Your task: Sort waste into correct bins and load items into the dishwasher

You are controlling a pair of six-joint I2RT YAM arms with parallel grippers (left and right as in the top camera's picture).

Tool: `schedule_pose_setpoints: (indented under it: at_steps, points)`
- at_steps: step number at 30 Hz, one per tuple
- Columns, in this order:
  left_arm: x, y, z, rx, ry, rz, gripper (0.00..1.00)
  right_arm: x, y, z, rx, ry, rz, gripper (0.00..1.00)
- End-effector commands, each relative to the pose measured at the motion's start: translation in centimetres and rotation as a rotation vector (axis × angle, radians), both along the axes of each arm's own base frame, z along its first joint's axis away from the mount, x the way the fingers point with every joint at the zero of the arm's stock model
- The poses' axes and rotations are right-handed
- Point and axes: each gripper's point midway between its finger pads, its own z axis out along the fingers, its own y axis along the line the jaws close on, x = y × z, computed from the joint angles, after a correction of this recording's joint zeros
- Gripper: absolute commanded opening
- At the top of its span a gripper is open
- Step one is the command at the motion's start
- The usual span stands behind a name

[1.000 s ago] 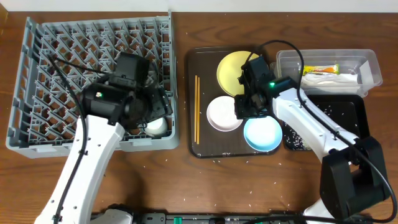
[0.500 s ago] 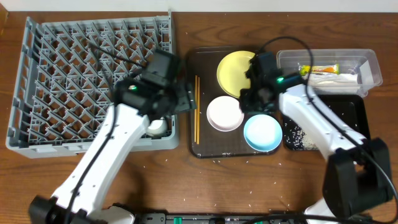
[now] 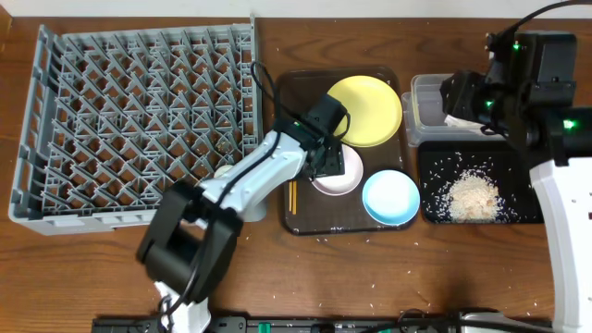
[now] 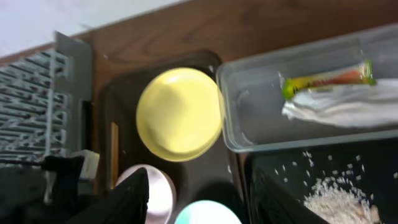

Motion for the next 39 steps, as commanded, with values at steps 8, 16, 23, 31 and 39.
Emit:
schedule_pose_setpoints:
  at_steps: [8, 16, 23, 31, 39]
  points:
    - [-0.3, -0.1, -3.4, 0.002, 0.087, 0.099, 0.34, 1.1, -0.3, -4.9, -0.026, 0.141, 0.001, 0.63]
    - [0.0, 0.4, -3.8, -0.011, 0.113, 0.136, 0.07, 0.8, -0.2, -6.0, -0.028, 0.186, 0.003, 0.99]
    - [0.6, -0.1, -0.4, -0.058, 0.035, 0.052, 0.07, 0.8, -0.3, -6.0, -0.029, 0.186, 0.002, 0.99]
    - [1.2, 0.4, 7.7, -0.139, -0.137, -0.026, 0.07, 0.8, -0.2, -6.0, -0.028, 0.186, 0.003, 0.99]
    - [7.8, 16.4, 14.0, 0.277, -0.477, 0.213, 0.08, 0.8, -0.3, -6.0, -0.028, 0.186, 0.002, 0.99]
